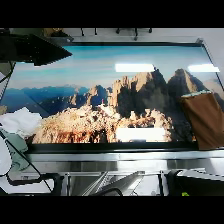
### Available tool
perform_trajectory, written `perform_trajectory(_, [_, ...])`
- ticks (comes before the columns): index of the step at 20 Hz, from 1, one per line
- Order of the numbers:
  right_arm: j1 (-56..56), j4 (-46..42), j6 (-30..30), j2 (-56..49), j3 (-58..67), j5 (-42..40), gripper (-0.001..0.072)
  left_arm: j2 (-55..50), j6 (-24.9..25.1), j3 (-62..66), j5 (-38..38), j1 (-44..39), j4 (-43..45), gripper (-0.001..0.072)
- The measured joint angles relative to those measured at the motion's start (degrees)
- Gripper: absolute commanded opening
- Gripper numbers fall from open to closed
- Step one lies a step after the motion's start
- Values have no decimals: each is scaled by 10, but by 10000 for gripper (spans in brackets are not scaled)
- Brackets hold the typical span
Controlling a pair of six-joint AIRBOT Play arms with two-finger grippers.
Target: Fold the shirts.
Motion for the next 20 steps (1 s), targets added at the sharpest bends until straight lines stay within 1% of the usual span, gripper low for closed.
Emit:
perform_trajectory(3, [23,151,-42,4,34,-65,20,-10,-8,0,23,-1,0,15])
perform_trajectory(5, [64,243,-82,17,45,-118,19,-12,-13,0,40,6,0,14])
perform_trajectory(7, [123,283,-120,37,44,-158,19,-7,-21,-1,48,15,9,14])
perform_trajectory(9, [207,281,-154,69,21,-180,19,14,-31,-16,52,18,51,14])
perform_trajectory(12, [344,227,-178,136,-60,-204,19,87,-39,-106,62,5,146,14])
perform_trajectory(16, [500,172,-190,226,-209,-244,20,216,-37,-322,96,-28,245,14])
perform_trajectory(18, [548,159,-192,248,-258,-264,20,270,-35,-425,119,-41,268,15])
perform_trajectory(20, [575,156,-194,259,-285,-274,20,313,-35,-501,141,-47,282,16])
